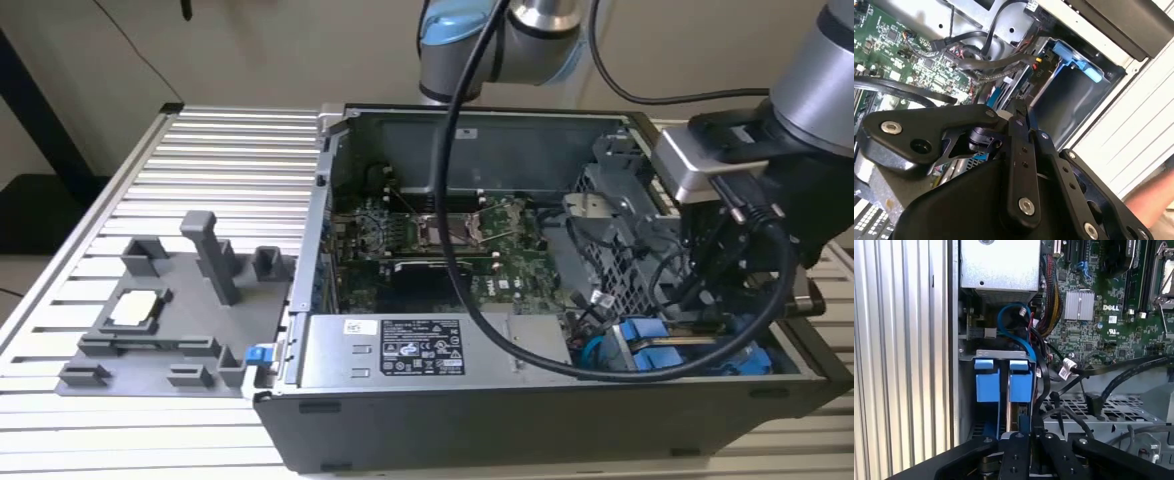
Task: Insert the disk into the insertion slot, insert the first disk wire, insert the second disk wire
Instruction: 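Insert the second disk wire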
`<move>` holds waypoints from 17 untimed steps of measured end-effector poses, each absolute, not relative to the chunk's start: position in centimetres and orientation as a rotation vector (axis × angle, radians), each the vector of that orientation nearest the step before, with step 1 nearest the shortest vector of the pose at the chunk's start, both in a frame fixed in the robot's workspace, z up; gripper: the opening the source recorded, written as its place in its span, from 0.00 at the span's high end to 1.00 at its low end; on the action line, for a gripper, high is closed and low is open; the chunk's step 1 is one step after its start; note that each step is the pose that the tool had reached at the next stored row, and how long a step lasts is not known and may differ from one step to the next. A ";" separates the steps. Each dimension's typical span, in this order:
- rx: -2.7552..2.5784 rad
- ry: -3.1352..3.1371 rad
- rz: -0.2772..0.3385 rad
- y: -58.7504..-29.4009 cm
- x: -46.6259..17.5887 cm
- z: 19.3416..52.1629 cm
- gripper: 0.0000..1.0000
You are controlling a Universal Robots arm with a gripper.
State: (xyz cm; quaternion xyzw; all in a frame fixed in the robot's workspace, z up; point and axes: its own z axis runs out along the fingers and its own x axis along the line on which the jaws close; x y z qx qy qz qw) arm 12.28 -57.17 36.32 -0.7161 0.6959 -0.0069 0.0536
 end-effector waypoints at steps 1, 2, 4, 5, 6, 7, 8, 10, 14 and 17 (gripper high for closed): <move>-2.175 2.114 -0.020 -57.2 12.2 36.7 0.84; -2.174 2.114 -0.018 -57.2 12.2 37.0 0.84; -2.168 2.112 -0.009 -57.2 12.2 37.3 0.84; -2.160 2.111 0.000 -57.2 12.1 37.4 0.84; -2.150 2.109 0.011 -57.2 12.1 37.4 0.84; -2.138 2.103 0.028 -57.2 12.0 37.4 0.84; -2.126 2.095 0.047 -57.2 11.9 37.4 0.84; -2.105 2.080 0.082 -57.2 11.7 37.4 0.84; -2.090 2.068 0.107 -57.2 11.4 38.1 0.84; -2.096 2.064 0.111 -57.2 11.3 38.5 0.84</move>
